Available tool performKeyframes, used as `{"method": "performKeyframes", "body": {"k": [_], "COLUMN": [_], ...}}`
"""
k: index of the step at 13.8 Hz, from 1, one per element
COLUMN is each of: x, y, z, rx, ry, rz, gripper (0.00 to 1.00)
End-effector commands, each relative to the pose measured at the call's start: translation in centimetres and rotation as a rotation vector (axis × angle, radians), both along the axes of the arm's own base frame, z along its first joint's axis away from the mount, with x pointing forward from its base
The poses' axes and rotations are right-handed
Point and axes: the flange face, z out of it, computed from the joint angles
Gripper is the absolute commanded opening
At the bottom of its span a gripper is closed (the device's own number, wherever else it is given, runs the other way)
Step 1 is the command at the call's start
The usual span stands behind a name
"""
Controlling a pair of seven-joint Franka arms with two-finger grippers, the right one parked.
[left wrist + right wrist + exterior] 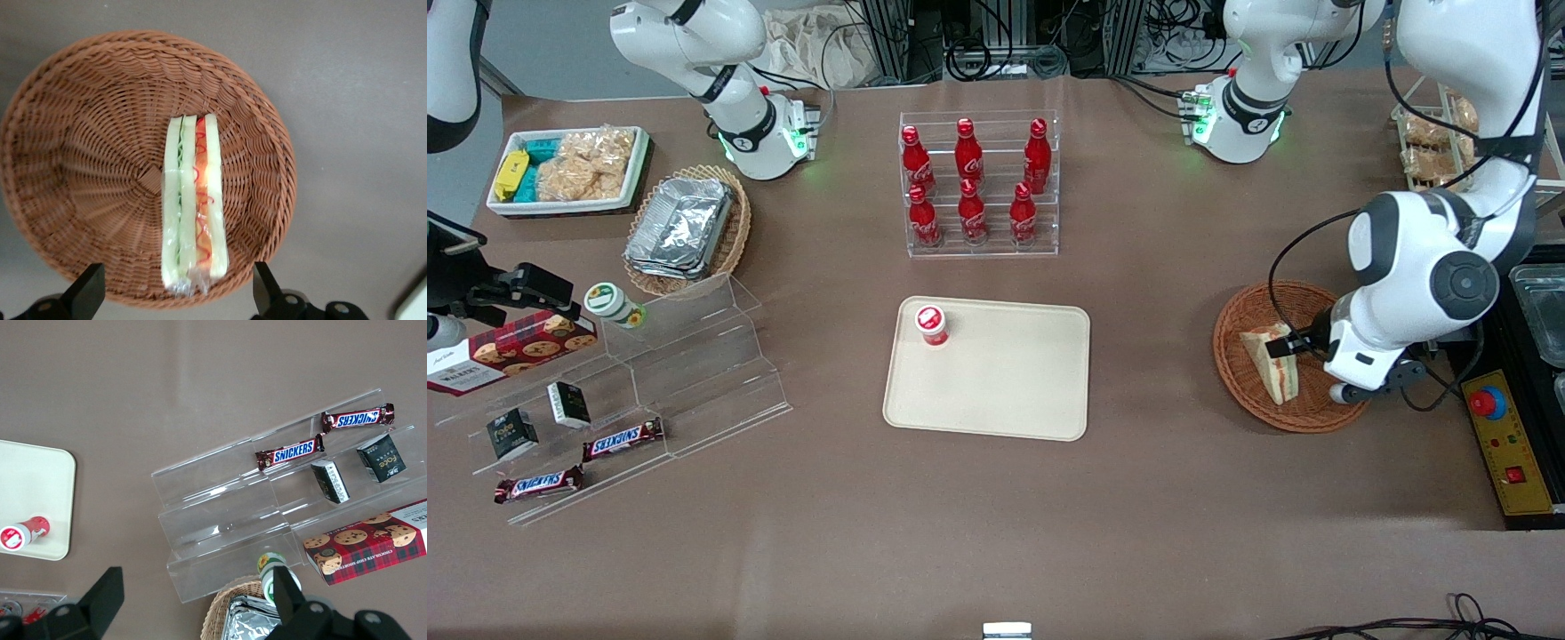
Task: Place sandwich from basket to tray
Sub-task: 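Close the left gripper on the wrapped sandwich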
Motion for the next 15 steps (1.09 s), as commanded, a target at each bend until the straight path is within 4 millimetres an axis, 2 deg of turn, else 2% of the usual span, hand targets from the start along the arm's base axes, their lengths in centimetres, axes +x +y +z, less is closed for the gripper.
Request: {"method": "performKeyframes", "body": {"k": [1,3,5,6,9,10,11,13,15], "x": [-0.9,-1.3,-1.7,-1.7,-1.7,-1.7,-1.6,-1.3,-0.3], "y": [-1.1,-1.3,-1.3,-1.3,-1.2,-1.2,-1.2,-1.2,-1.4], "z": [-2.9,-5.0,-6.1,-6.4,-6.3,-6.3,-6.0,-4.7,-0.8], "rx": [-0.001,-0.001,0.000,0.001,0.000,0.001,0.005,0.024,0.053], "ry": [-0.009,-0.018,-0.025,-0.020,-0.022,-0.021,-0.023,-0.025,-0.002], "rz": [-0.001,-0.001,-0.006,-0.007,-0.013,-0.017,-0.025,-0.046,-0.071], "gripper": [1.00,1.00,1.00,0.94,0.50,0.41,0.34,0.32,0.32]}}
